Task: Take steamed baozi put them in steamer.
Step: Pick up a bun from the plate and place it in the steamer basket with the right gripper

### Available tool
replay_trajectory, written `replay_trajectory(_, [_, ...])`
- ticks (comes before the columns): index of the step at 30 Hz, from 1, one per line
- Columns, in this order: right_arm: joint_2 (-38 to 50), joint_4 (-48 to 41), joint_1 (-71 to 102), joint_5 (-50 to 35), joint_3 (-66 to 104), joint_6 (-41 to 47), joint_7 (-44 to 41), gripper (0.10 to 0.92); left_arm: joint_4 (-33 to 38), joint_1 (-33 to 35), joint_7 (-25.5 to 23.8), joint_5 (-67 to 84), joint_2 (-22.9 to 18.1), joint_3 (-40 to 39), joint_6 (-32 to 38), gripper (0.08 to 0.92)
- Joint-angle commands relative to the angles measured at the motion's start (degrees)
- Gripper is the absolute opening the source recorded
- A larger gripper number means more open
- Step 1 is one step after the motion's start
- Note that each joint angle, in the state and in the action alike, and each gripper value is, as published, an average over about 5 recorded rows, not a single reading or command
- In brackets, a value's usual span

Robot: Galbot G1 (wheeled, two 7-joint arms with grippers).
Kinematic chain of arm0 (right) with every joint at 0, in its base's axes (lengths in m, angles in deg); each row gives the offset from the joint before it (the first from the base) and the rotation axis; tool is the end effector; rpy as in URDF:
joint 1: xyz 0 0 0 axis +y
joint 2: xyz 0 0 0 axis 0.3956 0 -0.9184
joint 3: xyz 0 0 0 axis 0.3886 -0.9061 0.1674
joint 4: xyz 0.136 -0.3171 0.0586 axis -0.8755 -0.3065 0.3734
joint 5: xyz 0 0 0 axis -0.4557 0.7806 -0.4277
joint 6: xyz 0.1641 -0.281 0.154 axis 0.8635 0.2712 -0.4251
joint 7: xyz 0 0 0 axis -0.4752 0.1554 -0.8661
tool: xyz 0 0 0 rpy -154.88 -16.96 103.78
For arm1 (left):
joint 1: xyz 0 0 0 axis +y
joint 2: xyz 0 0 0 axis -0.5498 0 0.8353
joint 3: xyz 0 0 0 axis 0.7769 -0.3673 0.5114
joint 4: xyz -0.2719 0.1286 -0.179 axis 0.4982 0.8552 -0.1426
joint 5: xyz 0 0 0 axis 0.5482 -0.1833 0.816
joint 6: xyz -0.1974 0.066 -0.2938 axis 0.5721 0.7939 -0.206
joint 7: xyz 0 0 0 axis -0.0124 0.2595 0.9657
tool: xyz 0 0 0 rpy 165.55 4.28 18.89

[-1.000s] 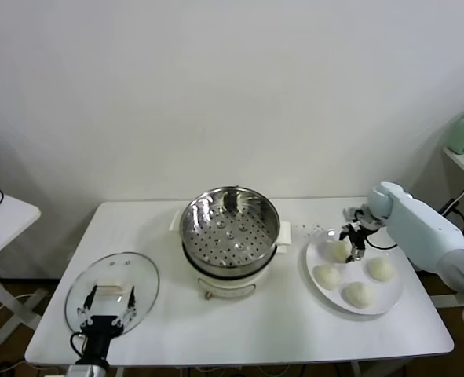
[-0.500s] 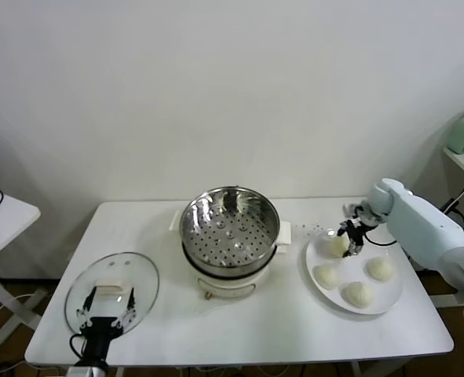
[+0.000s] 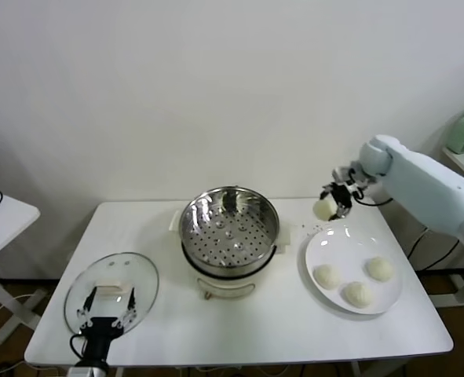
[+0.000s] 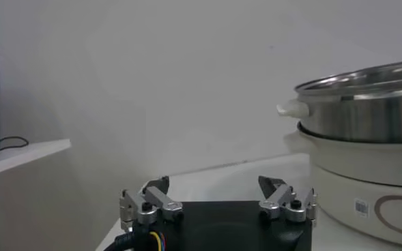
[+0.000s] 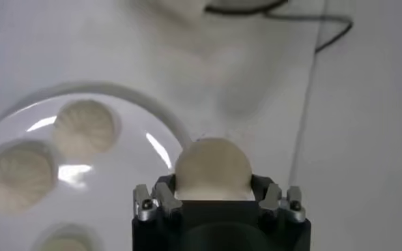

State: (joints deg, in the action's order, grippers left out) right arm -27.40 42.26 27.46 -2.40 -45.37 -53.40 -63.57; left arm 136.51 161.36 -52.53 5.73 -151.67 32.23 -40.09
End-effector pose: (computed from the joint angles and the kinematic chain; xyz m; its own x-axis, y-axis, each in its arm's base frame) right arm 0.6105 -0.0800 -0.0387 -0.2813 -0.1862 0.9414 -0.8189 -0.4649 -0.3367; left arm 0.1322 0.0776 -0.3659 -0.9857 -0.1066 0.1307 -0.0780 0.9751 0.2074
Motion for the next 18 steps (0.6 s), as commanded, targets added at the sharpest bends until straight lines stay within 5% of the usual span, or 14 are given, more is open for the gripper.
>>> replay_trajectory(1, [-0.9, 13.0, -12.6, -0.1, -7.6, -3.3, -0.9, 0.71, 0.3, 0.0, 0.0, -0.4, -0.1, -0.2, -0.2, 0.823])
replay_trajectory(9, [-9.0, 16.1, -11.6, 10.1, -7.1, -9.1, -0.5, 0.705, 1.0, -0.2, 0.0, -0.7, -0.6, -0.7, -0.5, 0.823])
replay_trajectory(18, [-21.9, 8.7, -2.8, 21.6, -4.6, -15.2, 0.7, 0.712, 1.6, -0.1, 0.1, -0.5, -0.3, -0.5, -0.6, 0.823])
